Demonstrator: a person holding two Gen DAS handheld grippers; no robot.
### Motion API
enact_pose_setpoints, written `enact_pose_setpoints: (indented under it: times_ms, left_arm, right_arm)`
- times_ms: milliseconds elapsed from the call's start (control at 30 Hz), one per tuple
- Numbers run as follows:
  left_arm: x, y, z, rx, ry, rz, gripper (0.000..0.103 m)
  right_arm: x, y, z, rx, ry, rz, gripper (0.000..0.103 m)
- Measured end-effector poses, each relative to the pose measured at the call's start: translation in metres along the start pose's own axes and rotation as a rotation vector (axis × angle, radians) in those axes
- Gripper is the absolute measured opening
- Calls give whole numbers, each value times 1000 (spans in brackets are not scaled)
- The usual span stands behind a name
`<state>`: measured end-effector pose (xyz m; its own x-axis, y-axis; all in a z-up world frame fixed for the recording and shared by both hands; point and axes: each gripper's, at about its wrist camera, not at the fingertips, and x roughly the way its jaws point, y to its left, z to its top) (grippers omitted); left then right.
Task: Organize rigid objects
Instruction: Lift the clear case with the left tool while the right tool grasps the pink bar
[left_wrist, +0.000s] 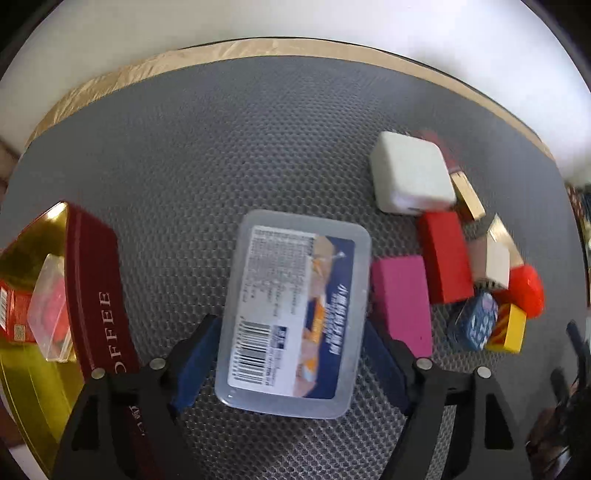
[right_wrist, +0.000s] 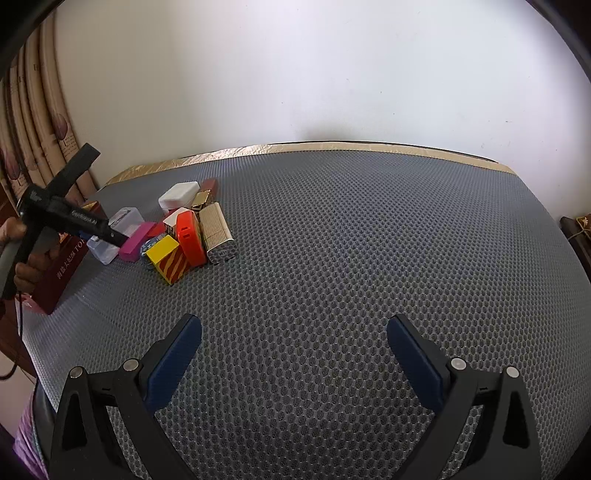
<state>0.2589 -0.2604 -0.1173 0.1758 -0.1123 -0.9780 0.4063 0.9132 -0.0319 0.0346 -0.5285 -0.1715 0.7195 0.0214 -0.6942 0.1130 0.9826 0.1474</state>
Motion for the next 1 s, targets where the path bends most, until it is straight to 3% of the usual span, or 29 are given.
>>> enact_pose_setpoints:
  times_ms: [33,100,300,467,600,767,933,1000]
  left_arm:
    - [1,-2,0,10,-4,6,78]
    - [1,-3,0,27,-22,4,63]
    - [2,6,-1,29,-36,-4,63]
    - [-8,4,-33,-28,-69,-30,63]
    - [-24,13,-63,-110,-95,-89,63]
    - [-52,24,-101,-141,-148,-142,63]
    - [-87,41,-140,-164,-221,-157,63]
    - [-105,41,-141,-193,-241,-159,63]
  right_arm:
    - [0,0,0,1,1,0,100]
    - [1,0,0,0,5,-3,100]
    - [2,0,0,-2,13,0,101]
    - [2,1,0,-8,18,0,101]
    - [3,3,0,-16,18,-8,101]
    - [-4,12,1,-38,-10,-23,101]
    - [-9,59,17,-11,1,210,100]
    - [-2,83,27,-16,23,281,100]
